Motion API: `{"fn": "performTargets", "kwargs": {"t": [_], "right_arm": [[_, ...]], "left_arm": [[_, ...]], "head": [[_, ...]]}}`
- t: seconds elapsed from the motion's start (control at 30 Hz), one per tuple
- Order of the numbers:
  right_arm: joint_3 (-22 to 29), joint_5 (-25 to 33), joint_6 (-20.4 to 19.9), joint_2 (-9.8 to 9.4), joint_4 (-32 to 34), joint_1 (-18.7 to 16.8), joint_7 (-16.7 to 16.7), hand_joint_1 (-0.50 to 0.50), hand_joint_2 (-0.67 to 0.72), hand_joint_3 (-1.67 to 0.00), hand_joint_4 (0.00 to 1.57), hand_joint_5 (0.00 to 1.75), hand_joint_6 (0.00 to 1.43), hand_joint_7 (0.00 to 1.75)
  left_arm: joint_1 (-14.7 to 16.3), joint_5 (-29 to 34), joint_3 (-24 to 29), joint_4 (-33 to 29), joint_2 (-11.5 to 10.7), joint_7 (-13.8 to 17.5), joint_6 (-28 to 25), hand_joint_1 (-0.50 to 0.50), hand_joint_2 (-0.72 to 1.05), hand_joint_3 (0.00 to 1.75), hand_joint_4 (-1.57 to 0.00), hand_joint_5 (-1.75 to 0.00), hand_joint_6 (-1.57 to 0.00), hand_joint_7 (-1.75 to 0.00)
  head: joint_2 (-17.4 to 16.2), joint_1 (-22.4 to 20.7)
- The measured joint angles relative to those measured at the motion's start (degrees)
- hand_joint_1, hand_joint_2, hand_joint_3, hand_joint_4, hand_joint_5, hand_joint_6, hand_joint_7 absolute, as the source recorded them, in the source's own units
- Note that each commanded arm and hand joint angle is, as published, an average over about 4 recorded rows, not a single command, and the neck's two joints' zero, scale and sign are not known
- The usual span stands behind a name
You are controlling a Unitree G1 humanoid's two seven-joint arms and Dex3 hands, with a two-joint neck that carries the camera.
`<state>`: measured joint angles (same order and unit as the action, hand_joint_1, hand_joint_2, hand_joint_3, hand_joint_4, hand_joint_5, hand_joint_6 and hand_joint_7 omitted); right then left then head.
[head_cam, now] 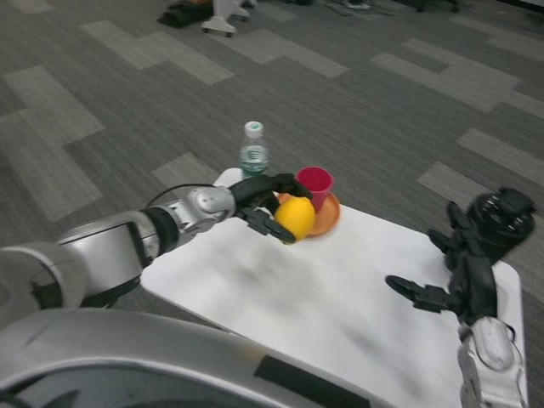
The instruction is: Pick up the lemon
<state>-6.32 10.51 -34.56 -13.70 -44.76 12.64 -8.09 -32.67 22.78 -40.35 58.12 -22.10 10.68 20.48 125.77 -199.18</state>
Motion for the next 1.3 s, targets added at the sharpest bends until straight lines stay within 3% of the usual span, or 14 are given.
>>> {"fn": "performTargets", "kwargs": {"t": [0.33,0.5,0.8,1.3], "right_arm": [[-0.33,0.02,-0.04,-1.01,-2.49,1.75,0.00,0.08,-0.19,-0.48,0.00,0.78,0.00,0.14],[-0.91,0.03,-0.05,-1.51,-3.53,2.52,0.00,0.08,-0.22,-0.48,0.00,0.78,0.00,0.14],[-1.31,0.02,-0.05,-1.75,-4.43,3.12,0.00,0.08,-0.22,-0.48,0.00,0.78,0.00,0.12],[-1.31,0.02,-0.05,-1.82,-4.43,3.24,0.00,0.08,-0.22,-0.48,0.00,0.78,0.00,0.14]], "left_arm": [[2.06,11.36,-0.24,-0.05,-0.30,0.24,4.44,0.50,1.03,0.09,-1.53,-1.75,-0.58,-1.15],[2.40,14.27,-0.28,-0.05,-0.38,0.30,4.79,0.50,0.96,0.09,-1.53,-1.75,-0.58,-1.19],[3.58,15.52,-0.21,-0.05,-0.38,0.34,5.74,0.50,0.96,0.07,-1.53,-1.75,-0.58,-1.19],[3.68,16.27,-0.06,-0.19,-0.38,0.42,6.05,0.50,0.96,0.09,-1.53,-1.75,-0.58,-1.19]], "head": [[-0.46,13.87],[-0.82,19.24],[-1.00,21.23],[0.13,20.78]]}}
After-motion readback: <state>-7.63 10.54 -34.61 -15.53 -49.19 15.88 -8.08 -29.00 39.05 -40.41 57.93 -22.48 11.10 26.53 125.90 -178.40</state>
